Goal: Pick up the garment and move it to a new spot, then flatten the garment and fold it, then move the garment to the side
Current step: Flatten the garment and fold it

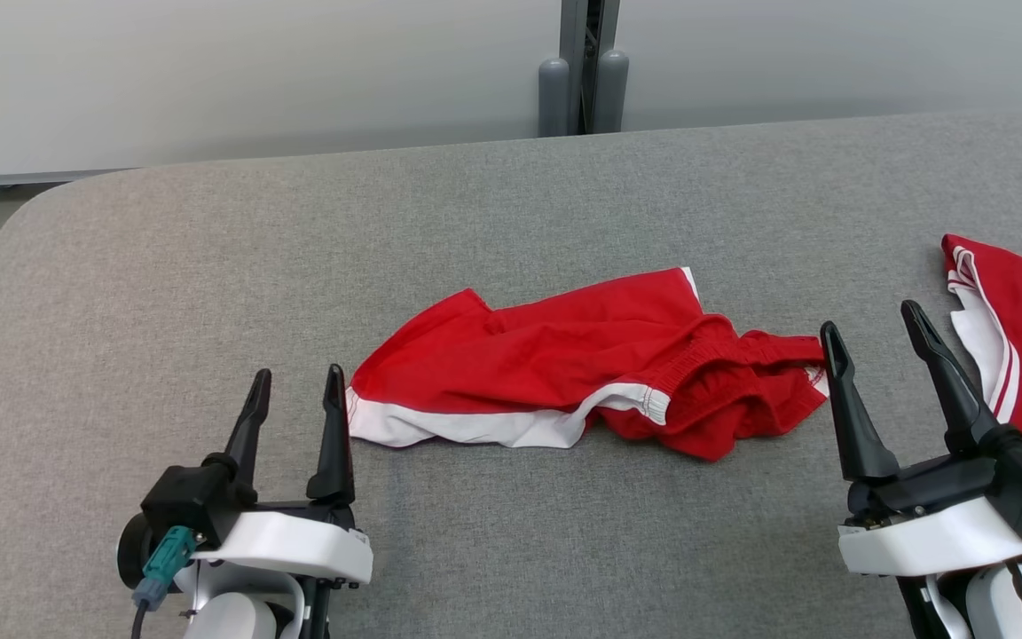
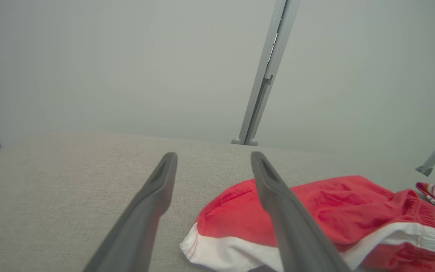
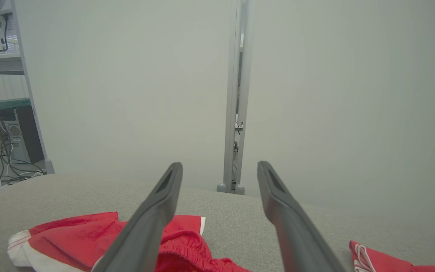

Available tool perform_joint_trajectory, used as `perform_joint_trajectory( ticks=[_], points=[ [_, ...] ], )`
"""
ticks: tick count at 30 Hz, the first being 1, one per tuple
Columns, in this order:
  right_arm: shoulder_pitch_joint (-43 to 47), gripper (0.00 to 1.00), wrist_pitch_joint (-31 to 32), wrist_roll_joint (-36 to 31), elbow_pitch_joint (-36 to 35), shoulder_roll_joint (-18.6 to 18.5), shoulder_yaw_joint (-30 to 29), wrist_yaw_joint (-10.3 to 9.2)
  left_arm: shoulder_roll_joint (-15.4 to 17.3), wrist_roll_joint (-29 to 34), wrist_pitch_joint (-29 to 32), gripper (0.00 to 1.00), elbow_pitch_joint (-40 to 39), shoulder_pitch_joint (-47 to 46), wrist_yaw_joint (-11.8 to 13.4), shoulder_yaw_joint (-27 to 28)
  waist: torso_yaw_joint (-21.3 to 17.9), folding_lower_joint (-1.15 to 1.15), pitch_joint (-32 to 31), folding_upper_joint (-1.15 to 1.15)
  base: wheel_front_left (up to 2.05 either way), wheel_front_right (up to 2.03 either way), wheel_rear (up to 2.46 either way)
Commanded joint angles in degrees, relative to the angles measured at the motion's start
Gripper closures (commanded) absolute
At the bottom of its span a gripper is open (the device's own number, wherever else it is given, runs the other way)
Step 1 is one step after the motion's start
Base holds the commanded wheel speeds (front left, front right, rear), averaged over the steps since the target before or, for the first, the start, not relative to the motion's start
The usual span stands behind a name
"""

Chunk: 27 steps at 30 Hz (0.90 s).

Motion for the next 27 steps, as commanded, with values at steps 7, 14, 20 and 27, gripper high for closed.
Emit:
perform_joint_trajectory(
  ticks=[7, 14, 20, 27],
  points=[
    [0.3, 0.00, -0.2, 0.4, 0.6, 0.0, 0.4, -0.02, -1.1, 2.9, -0.2, 0.00, 0.8, 0.4, -3.0, 3.6, -0.1, 0.00, -0.1, 0.00, 0.00, 0.00, 0.00],
    [0.1, 0.00, 1.3, 2.1, 2.4, -0.2, 2.5, -0.02, -1.2, 2.9, -0.2, 0.00, 4.9, -1.1, -4.3, 3.7, -0.1, 0.00, 0.7, 0.00, 0.00, 0.00, 0.00],
    [-1.3, 0.00, 5.0, 7.6, 5.8, -1.0, 9.4, -0.01, -1.2, 4.0, -0.2, 0.00, 7.9, -3.5, -5.3, 4.7, 0.1, 0.00, 1.6, 0.00, 0.00, 0.00, 0.00],
    [-3.9, 0.00, 8.8, 14.8, 10.3, -3.4, 16.0, -0.01, -1.2, 2.3, -0.2, 0.00, 7.9, -4.3, -4.9, 3.9, 1.6, 0.00, 2.7, 0.00, 0.00, 0.00, 0.00]
  ],
)
